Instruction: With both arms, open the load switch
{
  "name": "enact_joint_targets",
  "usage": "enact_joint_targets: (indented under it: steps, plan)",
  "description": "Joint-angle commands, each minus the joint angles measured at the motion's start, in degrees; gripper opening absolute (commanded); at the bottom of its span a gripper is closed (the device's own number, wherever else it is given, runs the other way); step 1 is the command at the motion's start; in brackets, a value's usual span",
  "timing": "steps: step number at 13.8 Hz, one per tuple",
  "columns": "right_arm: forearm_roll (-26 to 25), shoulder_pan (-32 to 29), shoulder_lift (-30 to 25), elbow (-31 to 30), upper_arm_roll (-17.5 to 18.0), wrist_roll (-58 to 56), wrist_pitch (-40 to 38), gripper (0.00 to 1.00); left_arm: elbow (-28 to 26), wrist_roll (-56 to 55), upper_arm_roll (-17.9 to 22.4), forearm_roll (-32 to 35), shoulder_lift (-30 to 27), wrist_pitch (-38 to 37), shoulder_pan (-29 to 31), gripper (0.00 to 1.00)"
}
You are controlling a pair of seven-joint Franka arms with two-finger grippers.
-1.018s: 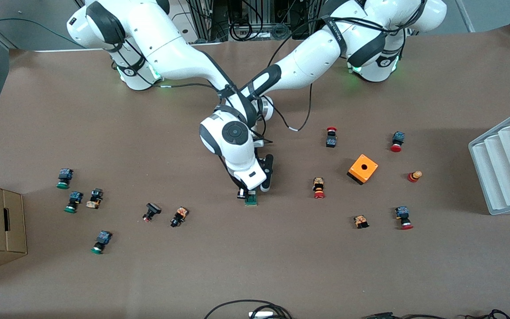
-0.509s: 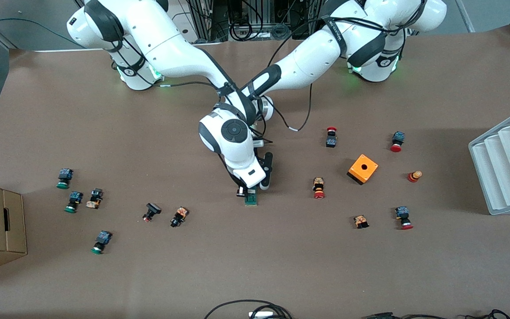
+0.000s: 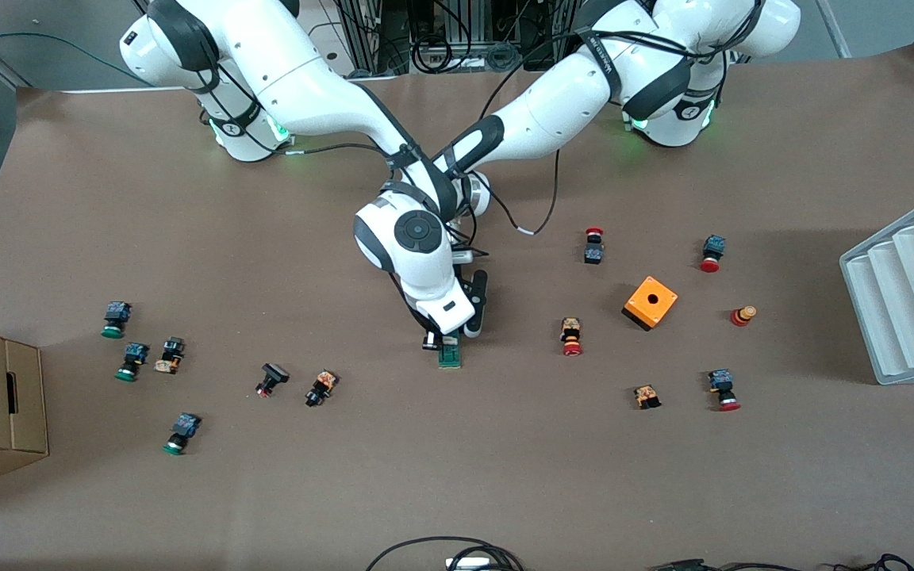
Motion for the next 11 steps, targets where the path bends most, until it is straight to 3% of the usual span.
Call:
enact_joint_targets:
  steps: [1, 11]
  plan:
    - [-0.6, 0.7, -2.3, -2.6, 0.1, 0.4, -0.5, 0.37, 1.6, -1.5, 0.2, 0.2, 3.0, 2.3, -0.6, 0.59]
    - [-0.6, 0.9, -2.4, -3.5, 0.4, 0.4, -0.5, 0.36, 1.6, -1.5, 0.2, 0.2, 3.0, 2.3, -0.5, 0.59]
